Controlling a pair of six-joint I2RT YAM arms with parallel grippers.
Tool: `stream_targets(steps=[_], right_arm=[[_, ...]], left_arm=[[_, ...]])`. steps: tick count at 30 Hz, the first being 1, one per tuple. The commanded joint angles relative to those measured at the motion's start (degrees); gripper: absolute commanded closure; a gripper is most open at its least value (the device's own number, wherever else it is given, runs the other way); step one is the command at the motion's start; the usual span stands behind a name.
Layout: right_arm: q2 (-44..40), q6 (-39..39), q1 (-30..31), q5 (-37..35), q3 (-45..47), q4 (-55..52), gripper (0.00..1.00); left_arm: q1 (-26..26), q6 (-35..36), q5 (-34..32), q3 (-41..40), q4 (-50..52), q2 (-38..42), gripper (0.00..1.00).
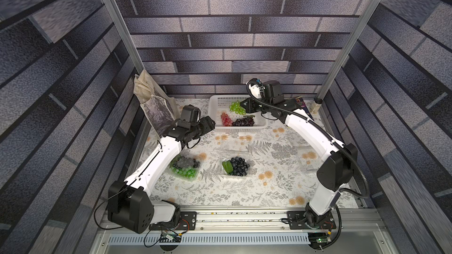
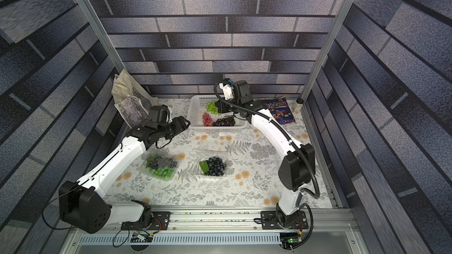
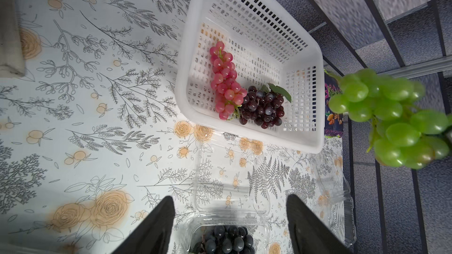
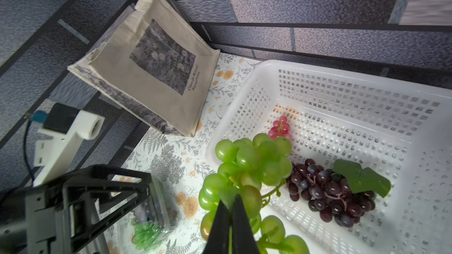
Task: Pack grapes into containers
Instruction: Pick up the grape from the basket.
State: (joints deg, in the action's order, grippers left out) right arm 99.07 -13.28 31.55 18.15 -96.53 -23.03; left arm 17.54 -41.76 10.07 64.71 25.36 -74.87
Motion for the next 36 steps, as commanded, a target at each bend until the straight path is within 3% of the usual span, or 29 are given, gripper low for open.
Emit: stream_targets(steps=[1,9,17,25,36], right_arm=[[-5.9,1.34,2.76,-0.47,7.2,0.76,1.0],[-17.15,0.48,9.88,-2.67,23.42,1.55,1.0],[-22.91,-3.2,15.0,-4.19,34.86,6.04,1.0],[-21.01,-5.88,18.16,-4.01,40.22,11.53,1.0],[-14.96,-6.66,20.22,-4.09,40.88,15.48,1.0]], left_arm=[[0.29,-0.69,-2.25,-2.06,3.38,3.8,0.25],[4.08,-1.03,-6.04,-5.06,5.58,9.52,0.24],[8.85,-1.61,-9.88,-7.26,5.35,11.8,0.24],[11.53,-2.05,-11.73,-7.98,5.07,12.34,0.24],[11.9,-2.71,-12.0,-10.33,4.12,13.43,0.24]])
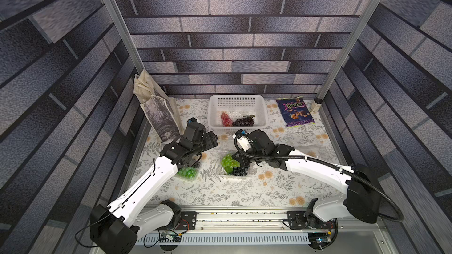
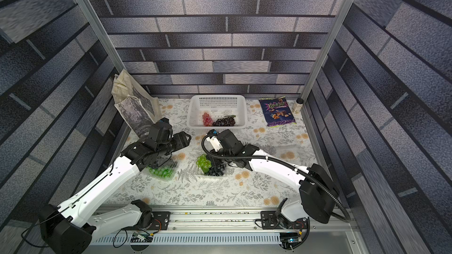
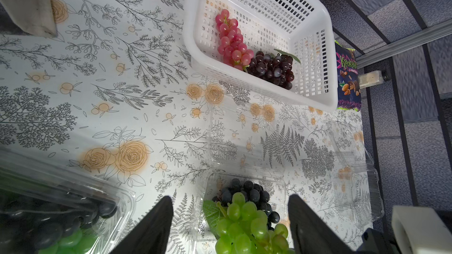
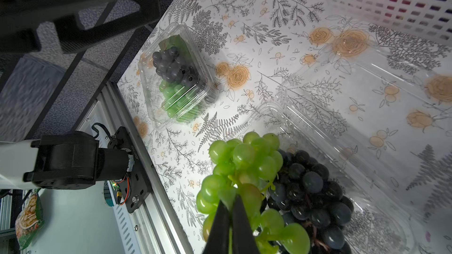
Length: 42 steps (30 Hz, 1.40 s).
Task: Pack grapes into containers
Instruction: Pick up the grape from the basket, then place the grape into the packing box.
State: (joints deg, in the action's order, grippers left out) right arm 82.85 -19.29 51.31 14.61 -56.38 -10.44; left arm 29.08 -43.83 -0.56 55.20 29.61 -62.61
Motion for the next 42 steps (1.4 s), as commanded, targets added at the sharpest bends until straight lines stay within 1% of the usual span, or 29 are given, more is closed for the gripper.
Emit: stream_targets(steps=[1,10,21,22,23,24,28,30,33,36,38,42], right_arm=[[1.79,-0.66,0.51,-0.54,0.82,3.12,1.0],[4.25,-2.35,0.67,-1.39,5.16,7.52,1.0],[5.85,-3.4,0.79,-0.38,7.69,8.38,1.0],[5.76,-3.39,0.8,-0.37,7.66,8.19,0.98],[5.61,-3.39,0.8,-0.4,7.69,7.88,0.92],[5.53,-3.26,0.8,-0.41,7.6,7.68,0.91],[4.65,-2.48,0.8,-0.57,6.82,5.22,0.84],[3.44,-2.07,0.81,-0.8,6.54,3.92,0.74],[0.85,-1.74,0.78,-1.23,5.85,1.68,0.69],[-1.71,-1.43,0.74,-2.8,5.11,-0.4,0.67],[-2.6,-1.28,0.74,-2.93,4.32,-1.15,0.68],[-0.62,-1.88,0.74,-0.75,2.48,0.05,0.77]], left_arm=[[0.33,-0.62,-1.38,-0.8,-0.21,1.1,0.24],[0.28,-0.41,-0.42,-0.65,-0.78,-0.55,0.24],[0.35,-0.57,-0.4,-0.7,-0.95,-1.19,0.23],[0.35,-0.55,-0.4,-0.63,-0.93,-1.36,0.23],[0.52,-0.52,-0.4,-0.61,-0.87,-1.53,0.23],[0.77,-0.42,-0.49,-0.48,-0.87,-1.77,0.23],[2.37,0.16,-1.2,0.0,-0.29,-3.13,0.23],[3.07,0.16,-1.29,0.18,0.0,-3.76,0.23],[4.11,0.04,-1.27,-0.04,-0.43,-4.4,0.23],[5.18,-0.31,-1.43,-0.56,-0.63,-4.9,0.24],[5.95,-0.52,-1.76,-1.09,-0.93,-5.07,0.25],[5.99,-1.63,-2.58,-4.16,-2.82,-4.65,0.34]])
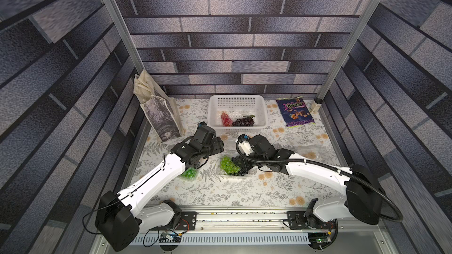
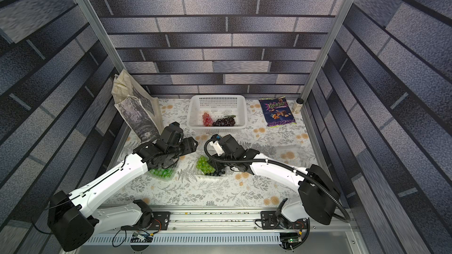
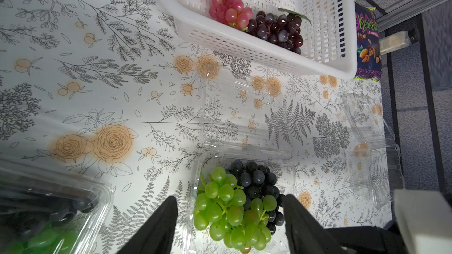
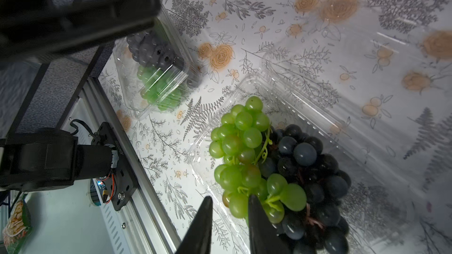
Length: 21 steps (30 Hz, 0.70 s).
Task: Pack grapes into containers
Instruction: Place the grape into the packing box.
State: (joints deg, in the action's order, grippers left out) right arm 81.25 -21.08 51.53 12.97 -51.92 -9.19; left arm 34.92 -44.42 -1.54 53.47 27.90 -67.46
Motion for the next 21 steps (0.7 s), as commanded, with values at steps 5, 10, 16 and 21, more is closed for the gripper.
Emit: stream_targets(steps=[5,10,16,21], right_arm=[[5.42,-2.01,0.59,4.07,-2.51,2.56,0.83],[8.66,-5.78,0.54,7.03,-0.17,8.7,0.84],[11.38,-8.77,0.68,7.54,3.28,12.57,0.86],[8.83,-8.39,0.55,6.18,4.43,11.23,0.86]], left_arm=[[-1.56,-2.19,-1.02,-4.32,-1.53,0.4,0.38],[-4.66,-2.84,0.98,-6.07,-2.2,1.31,0.39],[-5.21,-2.3,1.94,-5.6,-2.42,-0.13,0.37],[-2.99,-1.94,1.19,-4.71,-3.38,-2.88,0.33]])
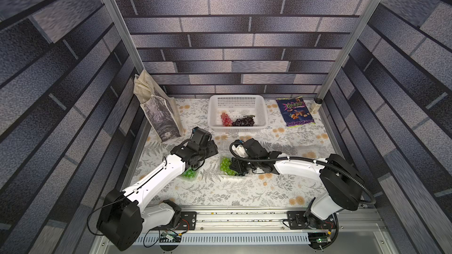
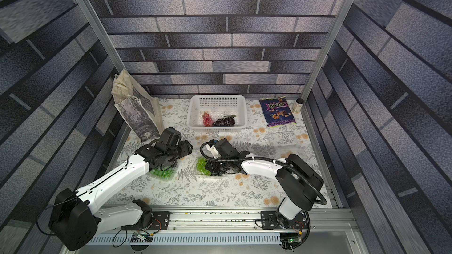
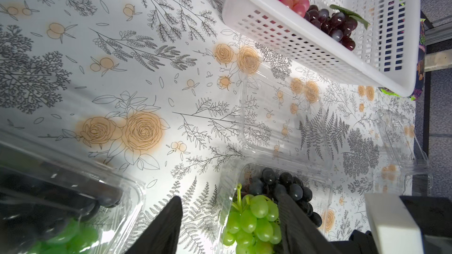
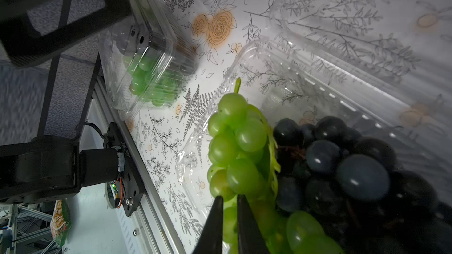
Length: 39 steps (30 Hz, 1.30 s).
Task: Pack grapes into containers
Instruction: Place the grape into the packing box.
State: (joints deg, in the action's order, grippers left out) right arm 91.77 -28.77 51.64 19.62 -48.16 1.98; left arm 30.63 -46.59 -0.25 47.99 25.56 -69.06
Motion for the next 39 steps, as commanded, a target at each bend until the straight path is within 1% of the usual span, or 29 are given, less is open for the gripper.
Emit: stream_targets(steps=[1,3,7,8,9,11,12,13,14,15,18,22,28,30,35,39], right_arm=[[-2.59,-0.35,0.48,-1.04,0.44,-0.77,0.86],[-5.37,0.49,0.45,-2.76,-0.07,-2.79,0.84],[-10.82,3.02,-0.25,-8.08,-2.77,-9.93,0.71],[-12.02,3.5,-0.84,-9.19,-3.34,-11.74,0.65],[-13.03,3.68,-1.65,-9.66,-3.72,-13.09,0.63],[-14.54,3.52,-4.71,-9.07,-3.16,-14.6,0.56],[-14.97,3.21,-6.29,-8.61,-2.53,-14.73,0.54],[-15.28,2.77,-8.35,-7.97,-1.51,-14.53,0.49],[-15.8,2.07,-10.39,-6.58,-0.15,-13.66,0.39],[-16.38,1.28,-12.4,-5.25,1.67,-11.58,0.31],[-17.32,-2.04,-17.44,-1.19,6.7,-4.18,0.22],[-14.41,-4.07,-20.46,0.5,8.6,0.76,0.21],[-5.82,-9.11,-22.84,5.37,9.99,14.02,0.21],[-3.1,-10.68,-23.26,5.87,9.93,17.58,0.21],[1.52,-12.02,-23.76,6.39,9.13,21.93,0.22],[3.64,-12.12,-23.81,6.58,8.55,23.34,0.22]], left_arm=[[1.85,0.29,-0.62,1.01,-1.04,-1.79,0.31],[2.79,0.28,-0.83,1.36,-1.85,-2.84,0.29],[3.28,0.2,-0.98,1.61,-2.89,-4.58,0.28],[3.28,-0.06,-1.11,1.46,-3.38,-4.77,0.27],[3.29,-0.14,-1.06,1.36,-3.9,-5.21,0.26],[3.08,-0.22,-1.23,1.44,-4.51,-6.18,0.25],[2.97,-0.17,-1.2,1.58,-5.03,-6.66,0.25],[2.86,-0.16,-0.95,1.58,-5.47,-7.27,0.25],[2.66,-0.16,-0.53,1.6,-6.11,-7.82,0.24],[2.24,-0.17,0.35,1.58,-6.92,-8.46,0.23],[0.88,-0.05,3.19,1.58,-9.56,-10.31,0.22],[-0.24,0.95,4.83,3.08,-11.21,-13.14,0.21],[-1.43,2.94,6.26,6.39,-11.86,-17.83,0.21],[-1.81,3.33,6.75,7.58,-12.03,-19.51,0.21],[-2.46,3.79,7.85,9.13,-12.42,-23.31,0.21],[-2.72,3.91,8.85,9.99,-13.53,-25.74,0.21]])
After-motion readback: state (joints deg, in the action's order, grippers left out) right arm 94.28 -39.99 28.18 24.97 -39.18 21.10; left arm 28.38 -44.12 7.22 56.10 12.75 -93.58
